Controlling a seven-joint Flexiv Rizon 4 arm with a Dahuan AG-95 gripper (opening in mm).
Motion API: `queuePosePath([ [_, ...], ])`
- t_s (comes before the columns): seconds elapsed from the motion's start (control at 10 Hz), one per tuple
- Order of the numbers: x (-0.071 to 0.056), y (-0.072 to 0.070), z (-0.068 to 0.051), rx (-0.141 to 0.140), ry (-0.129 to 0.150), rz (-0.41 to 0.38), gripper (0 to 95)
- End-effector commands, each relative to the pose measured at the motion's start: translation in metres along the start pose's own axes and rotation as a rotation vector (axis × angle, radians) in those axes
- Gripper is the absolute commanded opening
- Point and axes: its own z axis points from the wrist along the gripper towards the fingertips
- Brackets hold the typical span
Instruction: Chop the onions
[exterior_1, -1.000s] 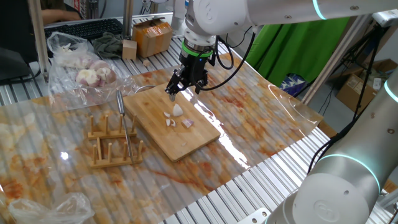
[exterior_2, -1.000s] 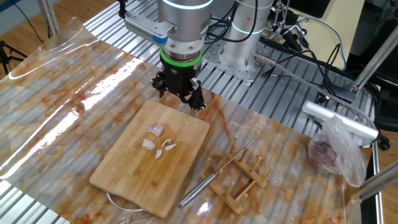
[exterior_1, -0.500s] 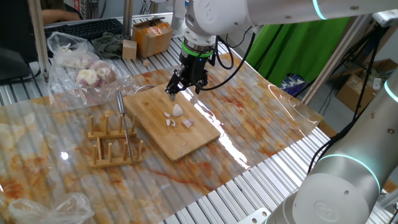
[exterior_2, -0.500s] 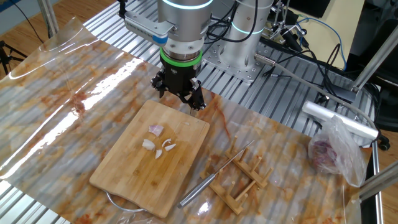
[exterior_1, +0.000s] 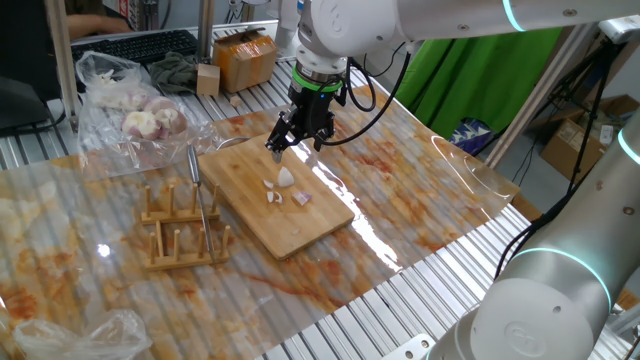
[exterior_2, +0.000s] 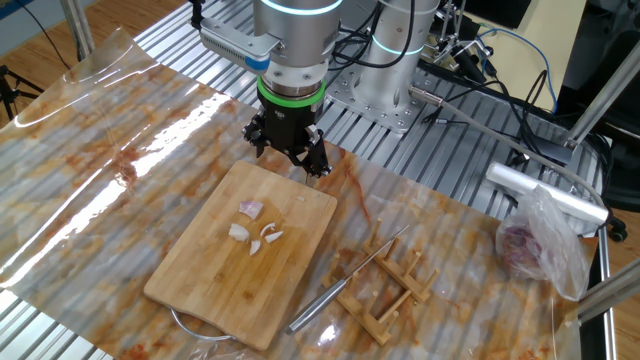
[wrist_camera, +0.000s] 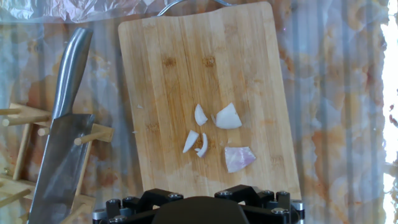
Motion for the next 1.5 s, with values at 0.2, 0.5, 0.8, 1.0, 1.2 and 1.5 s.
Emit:
queuePosePath([
  [0.2,0.0002,0.0000,0.0000,-0.115,0.002,0.143,0.0],
  [0.5,0.0013,0.0003,0.0006,-0.116,0.002,0.145,0.0],
  [0.8,0.0016,0.0006,0.0009,-0.116,0.002,0.146,0.0],
  [1.0,0.0017,0.0008,0.0009,-0.116,0.002,0.147,0.0],
  [1.2,0.0017,0.0009,0.0008,-0.115,0.002,0.145,0.0],
  [1.5,0.0018,0.0014,0.0007,-0.115,0.002,0.144,0.0],
])
